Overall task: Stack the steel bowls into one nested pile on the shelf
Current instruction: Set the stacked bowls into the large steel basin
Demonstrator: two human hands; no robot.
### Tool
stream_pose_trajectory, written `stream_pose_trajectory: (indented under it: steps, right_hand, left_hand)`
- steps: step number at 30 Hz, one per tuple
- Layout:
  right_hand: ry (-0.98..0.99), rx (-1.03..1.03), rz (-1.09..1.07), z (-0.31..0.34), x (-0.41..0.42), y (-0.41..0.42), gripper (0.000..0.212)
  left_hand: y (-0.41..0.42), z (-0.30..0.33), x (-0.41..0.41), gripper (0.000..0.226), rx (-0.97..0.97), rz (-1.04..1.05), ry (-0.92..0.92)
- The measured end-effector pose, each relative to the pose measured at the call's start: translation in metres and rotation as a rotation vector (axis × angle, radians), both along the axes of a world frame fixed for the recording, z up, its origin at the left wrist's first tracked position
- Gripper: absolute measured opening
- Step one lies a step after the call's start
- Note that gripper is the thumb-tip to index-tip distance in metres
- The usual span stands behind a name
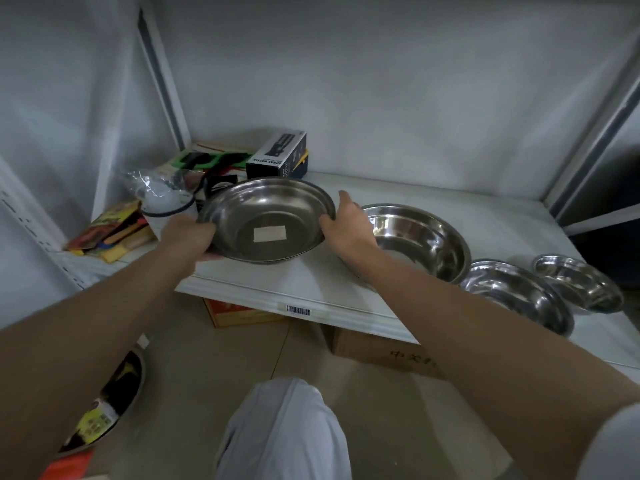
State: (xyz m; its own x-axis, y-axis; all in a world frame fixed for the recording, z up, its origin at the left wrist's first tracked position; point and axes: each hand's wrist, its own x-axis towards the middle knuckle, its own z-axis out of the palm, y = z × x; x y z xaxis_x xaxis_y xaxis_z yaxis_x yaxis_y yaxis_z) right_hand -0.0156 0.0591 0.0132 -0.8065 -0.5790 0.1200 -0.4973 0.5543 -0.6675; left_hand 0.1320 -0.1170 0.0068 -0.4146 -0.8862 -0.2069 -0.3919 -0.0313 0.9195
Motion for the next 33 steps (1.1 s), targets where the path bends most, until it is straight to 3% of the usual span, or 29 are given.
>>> stream_pose_trajectory:
  steps: [5,8,11,19,33]
  right_hand:
    - [-0.09,-0.151,-0.158,0.028,-0.023,0.042,0.033]
    - [-0.114,-0.145,-0.332,0.027,-0.066,0.1,0.037]
    - [-0.179,-0.077,-0.497,0.009,-0.105,0.142,0.038]
    - [-0.205,0.13,-0.449,-0.029,-0.109,0.137,0.027]
    - [-0.003,0.375,-0.342,-0.034,-0.107,0.144,0.037]
  left_hand:
    - [0.037,0.027,-0.042,0.013,-0.092,-0.061,0.089]
    - [0.086,0.019,-0.109,0.022,-0.009,-0.199,0.113]
    - [0.118,-0.004,-0.157,0.011,-0.025,-0.302,0.059]
    - [0.118,-0.048,-0.155,0.025,-0.313,-0.427,-0.355]
    - [0.133,-0.046,-0.171,0.01,-0.642,-0.47,-0.504]
